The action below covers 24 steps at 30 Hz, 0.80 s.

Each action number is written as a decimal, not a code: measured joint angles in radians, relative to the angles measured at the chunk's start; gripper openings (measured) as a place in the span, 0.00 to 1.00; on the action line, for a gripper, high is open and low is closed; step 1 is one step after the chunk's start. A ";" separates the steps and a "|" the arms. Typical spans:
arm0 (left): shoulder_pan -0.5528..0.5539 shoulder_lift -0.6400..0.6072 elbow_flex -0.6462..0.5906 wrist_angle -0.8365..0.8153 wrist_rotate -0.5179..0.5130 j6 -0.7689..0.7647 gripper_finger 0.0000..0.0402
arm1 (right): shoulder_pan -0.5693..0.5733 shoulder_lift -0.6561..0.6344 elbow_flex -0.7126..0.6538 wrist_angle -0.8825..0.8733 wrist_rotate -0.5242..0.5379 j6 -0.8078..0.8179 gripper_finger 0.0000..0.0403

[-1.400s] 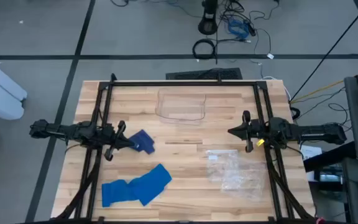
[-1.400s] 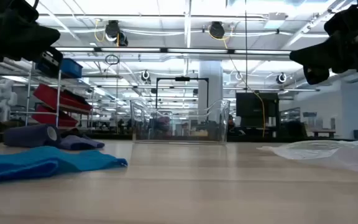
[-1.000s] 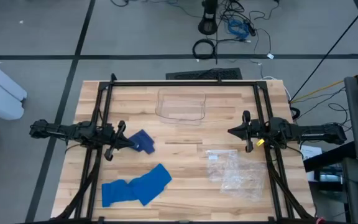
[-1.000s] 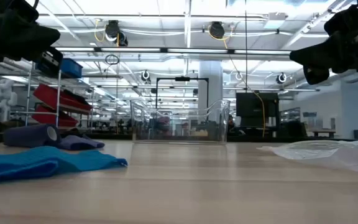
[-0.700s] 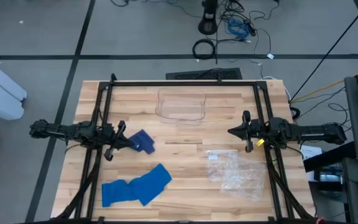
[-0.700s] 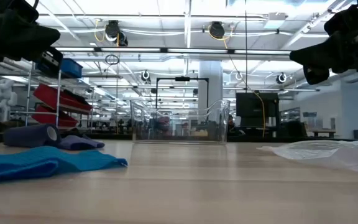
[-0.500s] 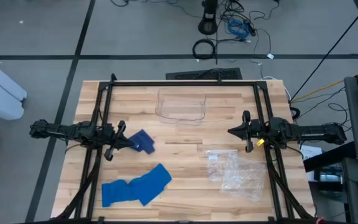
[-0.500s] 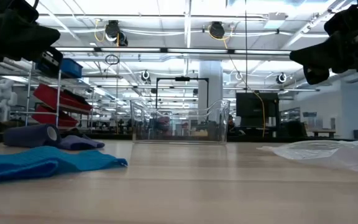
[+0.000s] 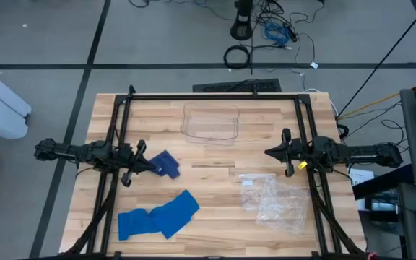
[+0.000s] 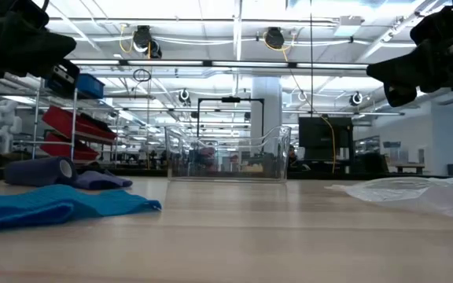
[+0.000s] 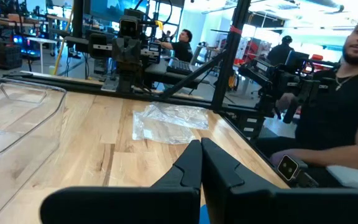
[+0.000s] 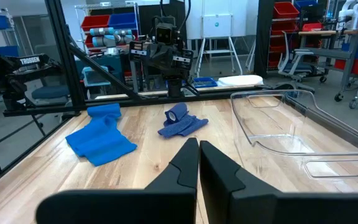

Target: Roll bandage

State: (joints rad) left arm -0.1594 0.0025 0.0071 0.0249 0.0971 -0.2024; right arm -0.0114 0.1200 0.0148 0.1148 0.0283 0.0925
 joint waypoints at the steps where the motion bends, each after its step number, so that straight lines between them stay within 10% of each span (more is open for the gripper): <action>1: 0.000 0.000 0.000 0.000 0.000 0.000 0.01 | 0.000 0.000 0.000 0.000 0.000 0.000 0.00; 24: 0.000 0.000 0.000 0.000 0.000 0.000 0.01 | 0.000 0.007 -0.001 0.197 0.105 0.117 0.00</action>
State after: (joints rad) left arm -0.1595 0.0025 0.0071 0.0248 0.0967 -0.2024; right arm -0.0116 0.1274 0.0143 0.3120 0.1332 0.2098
